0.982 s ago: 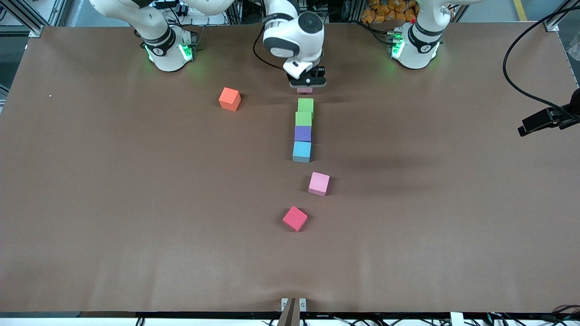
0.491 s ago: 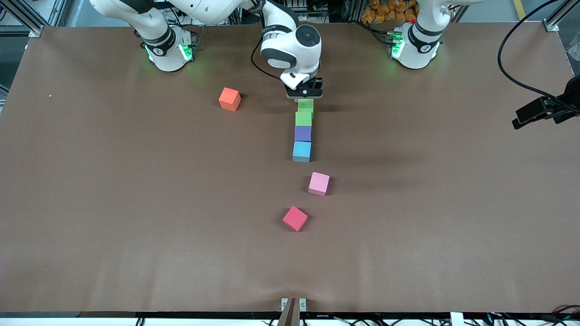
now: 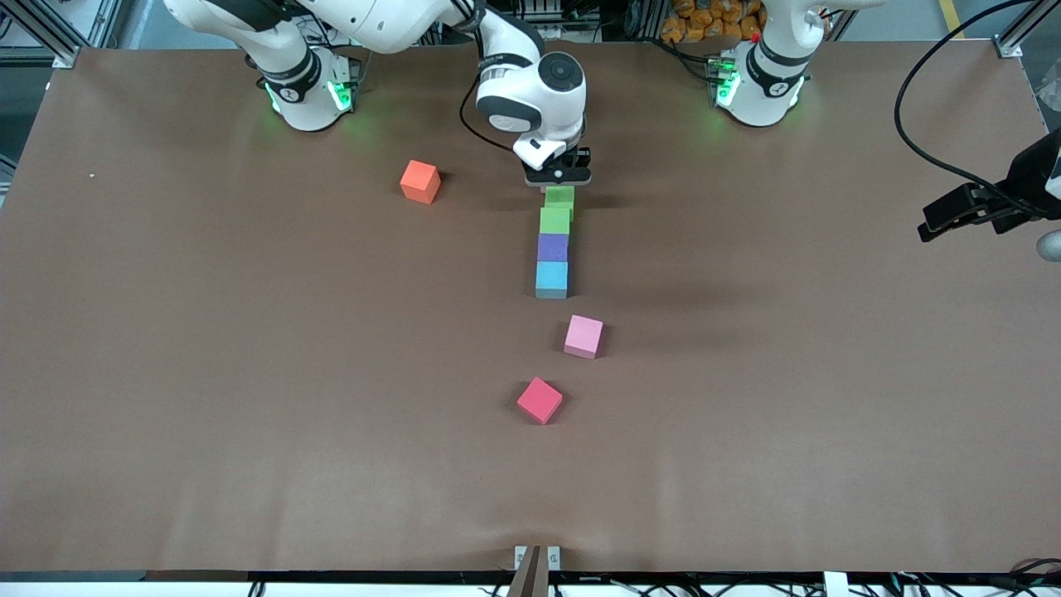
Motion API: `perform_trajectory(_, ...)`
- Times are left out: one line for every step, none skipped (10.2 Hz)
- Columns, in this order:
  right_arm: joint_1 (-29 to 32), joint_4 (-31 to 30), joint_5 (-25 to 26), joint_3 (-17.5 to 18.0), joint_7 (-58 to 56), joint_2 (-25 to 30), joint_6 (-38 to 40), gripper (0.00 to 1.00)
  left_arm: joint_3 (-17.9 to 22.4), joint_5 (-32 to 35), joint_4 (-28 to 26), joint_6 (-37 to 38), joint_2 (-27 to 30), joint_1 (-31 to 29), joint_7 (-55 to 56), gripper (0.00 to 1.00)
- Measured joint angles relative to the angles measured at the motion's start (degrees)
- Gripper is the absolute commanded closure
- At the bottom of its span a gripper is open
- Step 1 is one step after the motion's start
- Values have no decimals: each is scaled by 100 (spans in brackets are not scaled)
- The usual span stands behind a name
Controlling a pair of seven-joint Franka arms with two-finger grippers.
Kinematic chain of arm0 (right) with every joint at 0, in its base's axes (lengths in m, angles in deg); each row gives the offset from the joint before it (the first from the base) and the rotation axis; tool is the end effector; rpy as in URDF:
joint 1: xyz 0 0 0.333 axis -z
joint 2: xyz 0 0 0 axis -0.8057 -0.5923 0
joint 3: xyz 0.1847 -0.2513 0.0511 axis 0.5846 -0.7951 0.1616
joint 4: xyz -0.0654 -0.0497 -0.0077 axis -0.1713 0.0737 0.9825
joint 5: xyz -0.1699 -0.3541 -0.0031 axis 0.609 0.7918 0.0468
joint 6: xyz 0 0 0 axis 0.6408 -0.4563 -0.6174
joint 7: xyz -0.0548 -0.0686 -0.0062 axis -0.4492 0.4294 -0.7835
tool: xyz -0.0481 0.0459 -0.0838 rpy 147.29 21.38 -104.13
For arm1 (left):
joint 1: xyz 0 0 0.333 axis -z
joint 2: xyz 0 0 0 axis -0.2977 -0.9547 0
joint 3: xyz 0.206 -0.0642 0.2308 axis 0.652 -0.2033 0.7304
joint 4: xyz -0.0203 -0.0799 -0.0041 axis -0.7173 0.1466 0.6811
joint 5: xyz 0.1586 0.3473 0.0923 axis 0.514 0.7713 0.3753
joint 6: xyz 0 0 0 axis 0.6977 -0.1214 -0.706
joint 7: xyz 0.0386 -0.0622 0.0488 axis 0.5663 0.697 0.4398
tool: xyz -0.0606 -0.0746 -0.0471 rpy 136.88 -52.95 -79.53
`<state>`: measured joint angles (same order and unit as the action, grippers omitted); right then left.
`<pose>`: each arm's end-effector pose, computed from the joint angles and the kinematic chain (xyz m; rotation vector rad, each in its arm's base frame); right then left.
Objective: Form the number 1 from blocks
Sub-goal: 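Lower the pink cube after the green cubes and open the right gripper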
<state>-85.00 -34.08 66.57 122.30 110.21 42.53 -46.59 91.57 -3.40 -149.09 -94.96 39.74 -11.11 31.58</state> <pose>0.2464 0.5737 0.2073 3.1350 0.0311 -0.1469 0.5702 -0.0080 0.6225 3.1243 0.1802 -0.0214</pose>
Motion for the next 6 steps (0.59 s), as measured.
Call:
perform_trajectory(-8,17,0,1,1,-5,-14,28,0,0,-15,0,2,0,-17,0)
perform_trajectory(-15,46,0,2,4,-14,-26,0,1,0,-31,0,5,0,-30,0)
perform_trajectory(-20,96,0,5,7,-25,-29,0,2,0,-51,0,8,-1,-33,0)
perform_trajectory(-19,127,7,3,7,-32,-28,0,4,0,-71,0,10,-2,-34,0)
perform_trajectory(-17,153,20,1,10,-33,-28,0,5,0,-96,0,16,-2,-34,0)
perform_trajectory(-1,188,35,0,14,-33,-28,0,5,0,-114,0,18,-2,-34,0)
